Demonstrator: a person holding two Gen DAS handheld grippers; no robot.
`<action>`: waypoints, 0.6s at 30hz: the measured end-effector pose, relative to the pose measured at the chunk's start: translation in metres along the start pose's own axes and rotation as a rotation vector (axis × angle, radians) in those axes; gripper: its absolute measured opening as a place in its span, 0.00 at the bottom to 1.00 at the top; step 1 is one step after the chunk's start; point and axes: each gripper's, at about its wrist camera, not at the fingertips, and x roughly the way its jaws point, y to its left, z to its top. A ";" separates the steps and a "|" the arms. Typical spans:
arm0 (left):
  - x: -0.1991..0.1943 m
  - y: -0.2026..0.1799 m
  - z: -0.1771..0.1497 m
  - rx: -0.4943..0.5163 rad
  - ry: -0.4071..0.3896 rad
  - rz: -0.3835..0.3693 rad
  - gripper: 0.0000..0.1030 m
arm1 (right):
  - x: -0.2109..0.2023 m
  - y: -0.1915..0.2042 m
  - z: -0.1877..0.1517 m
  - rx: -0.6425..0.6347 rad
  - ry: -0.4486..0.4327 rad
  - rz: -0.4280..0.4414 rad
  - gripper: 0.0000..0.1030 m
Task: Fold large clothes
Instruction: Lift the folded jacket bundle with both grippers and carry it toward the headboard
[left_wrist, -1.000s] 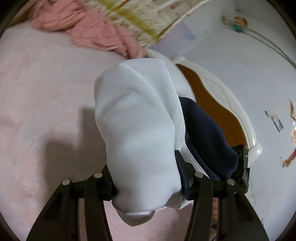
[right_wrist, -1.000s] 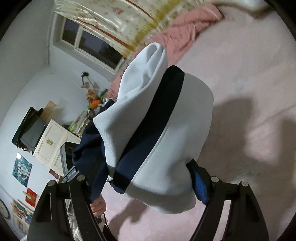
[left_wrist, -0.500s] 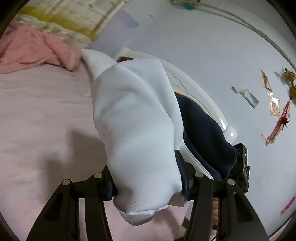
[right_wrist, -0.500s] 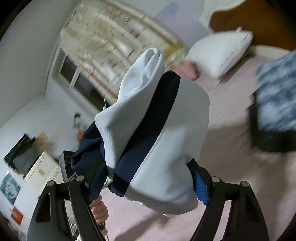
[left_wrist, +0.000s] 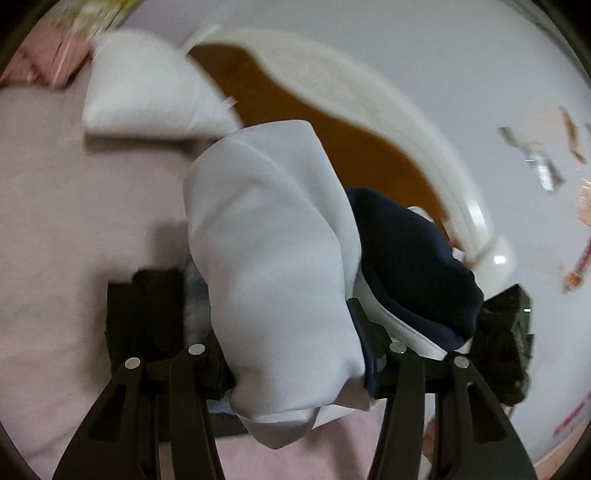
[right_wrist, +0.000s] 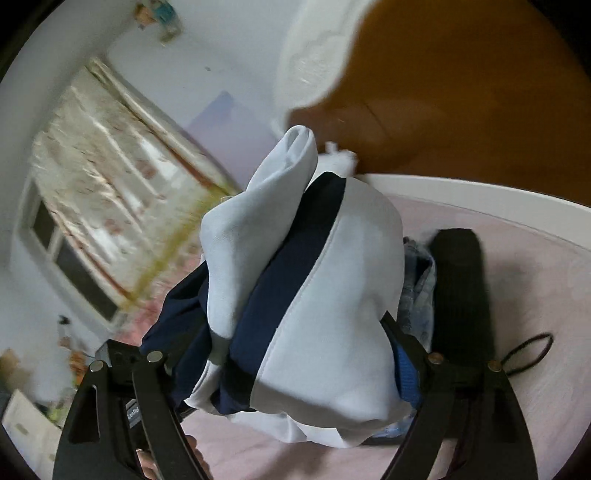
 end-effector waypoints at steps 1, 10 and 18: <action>0.015 0.016 -0.006 -0.034 0.013 0.035 0.53 | 0.013 -0.009 -0.002 -0.012 0.016 -0.044 0.86; 0.012 0.046 -0.019 -0.015 0.052 0.099 0.84 | 0.035 -0.038 -0.031 0.020 0.003 -0.061 0.93; -0.057 0.016 -0.018 0.202 -0.088 0.194 0.85 | -0.001 -0.005 -0.068 -0.019 -0.077 -0.220 0.97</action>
